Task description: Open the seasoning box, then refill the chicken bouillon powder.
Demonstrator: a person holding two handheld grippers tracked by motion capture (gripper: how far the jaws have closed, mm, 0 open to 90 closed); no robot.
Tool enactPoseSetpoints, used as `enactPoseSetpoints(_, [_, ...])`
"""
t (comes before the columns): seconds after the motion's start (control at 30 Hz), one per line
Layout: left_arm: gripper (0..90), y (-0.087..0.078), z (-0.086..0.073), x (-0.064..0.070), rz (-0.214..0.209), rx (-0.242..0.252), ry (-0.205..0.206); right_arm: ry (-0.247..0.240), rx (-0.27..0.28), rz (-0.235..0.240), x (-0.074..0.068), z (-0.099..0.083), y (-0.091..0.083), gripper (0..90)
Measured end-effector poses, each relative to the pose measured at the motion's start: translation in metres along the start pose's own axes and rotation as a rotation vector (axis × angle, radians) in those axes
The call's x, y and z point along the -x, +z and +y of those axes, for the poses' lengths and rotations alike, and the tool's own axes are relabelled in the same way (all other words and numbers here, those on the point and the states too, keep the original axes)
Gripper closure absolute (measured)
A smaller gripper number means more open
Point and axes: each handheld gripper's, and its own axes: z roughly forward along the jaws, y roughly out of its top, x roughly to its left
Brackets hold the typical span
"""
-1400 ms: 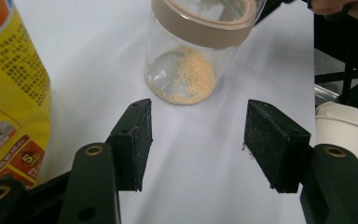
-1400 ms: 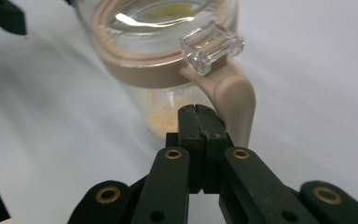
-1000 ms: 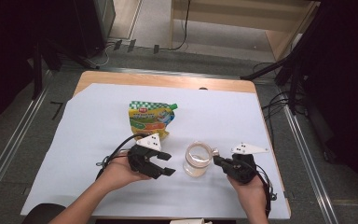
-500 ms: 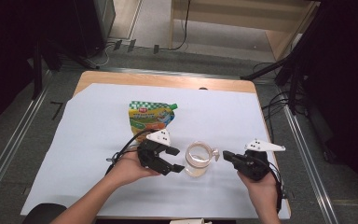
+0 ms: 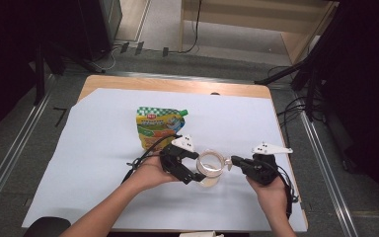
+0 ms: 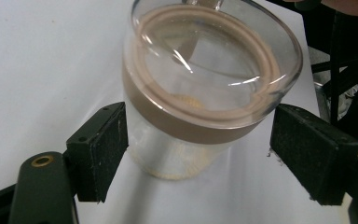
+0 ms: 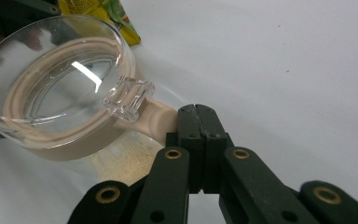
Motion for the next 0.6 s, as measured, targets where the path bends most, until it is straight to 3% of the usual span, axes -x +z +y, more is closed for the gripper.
enactPoseSetpoints(0.13, [15.3,0.005,0.003,0.003,0.027,-0.006,0.019,0.001,-0.002,-0.008,-0.001,-0.001,0.0,90.0])
enactPoseSetpoints(0.23, [14.6,0.006,0.004,0.003,0.026,0.002,0.013,0.0,-0.011,-0.009,0.0,-0.002,0.002,90.0])
enactPoseSetpoints(0.5, [10.8,0.014,0.008,0.006,0.055,0.02,0.06,0.0,-0.018,-0.01,0.0,-0.002,0.003,90.0])
enactPoseSetpoints(0.6, [10.3,0.016,0.01,0.007,0.059,0.021,0.06,0.0,-0.019,-0.011,0.0,-0.002,0.003,90.0])
